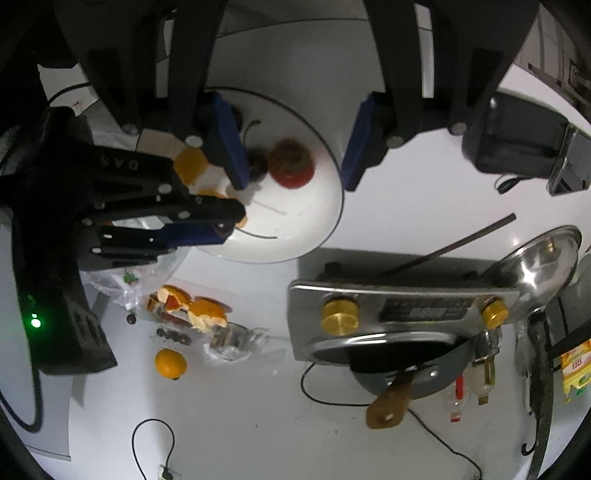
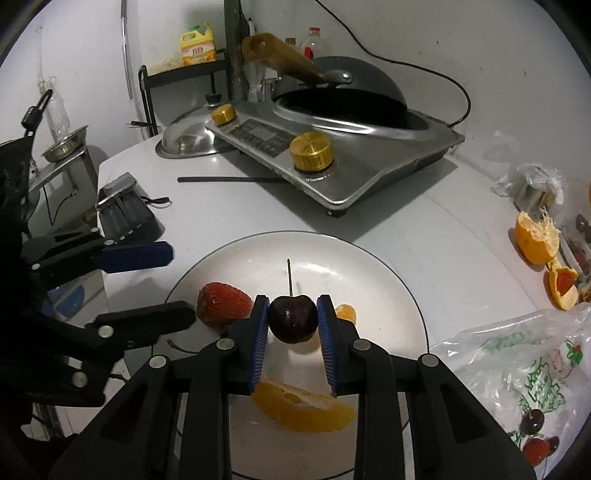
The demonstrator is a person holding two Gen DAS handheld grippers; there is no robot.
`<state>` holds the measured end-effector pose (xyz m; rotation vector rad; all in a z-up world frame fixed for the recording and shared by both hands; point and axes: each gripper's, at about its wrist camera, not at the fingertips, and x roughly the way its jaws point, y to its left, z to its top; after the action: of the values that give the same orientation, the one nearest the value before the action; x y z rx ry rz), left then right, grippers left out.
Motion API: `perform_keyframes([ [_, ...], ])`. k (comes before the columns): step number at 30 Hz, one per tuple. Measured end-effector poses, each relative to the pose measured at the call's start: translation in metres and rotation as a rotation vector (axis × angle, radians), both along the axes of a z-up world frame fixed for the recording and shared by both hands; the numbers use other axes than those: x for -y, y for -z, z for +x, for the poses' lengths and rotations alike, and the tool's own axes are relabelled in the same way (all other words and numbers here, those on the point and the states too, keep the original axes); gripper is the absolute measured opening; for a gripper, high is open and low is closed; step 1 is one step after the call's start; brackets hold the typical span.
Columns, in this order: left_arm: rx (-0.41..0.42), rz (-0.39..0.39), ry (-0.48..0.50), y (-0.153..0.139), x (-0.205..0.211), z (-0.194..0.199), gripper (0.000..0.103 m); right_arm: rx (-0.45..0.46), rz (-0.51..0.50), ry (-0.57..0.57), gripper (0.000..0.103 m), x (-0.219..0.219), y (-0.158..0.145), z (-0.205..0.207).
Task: Organize fruits
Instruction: 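Lower the cherry onto the plate and open the right tool, then move both open tools back to the cherries on the plastic bag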
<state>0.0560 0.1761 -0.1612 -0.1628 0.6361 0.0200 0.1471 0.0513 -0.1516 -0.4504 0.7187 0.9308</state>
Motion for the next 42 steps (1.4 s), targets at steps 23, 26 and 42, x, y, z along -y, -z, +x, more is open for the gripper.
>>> perform_keyframes([
  [23, 0.002, -0.016, -0.039, 0.007, 0.008, -0.021, 0.054, -0.007, 0.003, 0.034, 0.039, 0.008, -0.002, -0.01],
  [26, 0.006, -0.01, -0.033, 0.004, 0.013, -0.023, 0.059, 0.001, 0.018, 0.04, 0.039, 0.016, -0.009, -0.014],
  [42, 0.032, 0.003, -0.031, -0.016, 0.051, -0.029, 0.075, 0.06, 0.088, 0.099, 0.042, 0.08, -0.042, -0.027],
])
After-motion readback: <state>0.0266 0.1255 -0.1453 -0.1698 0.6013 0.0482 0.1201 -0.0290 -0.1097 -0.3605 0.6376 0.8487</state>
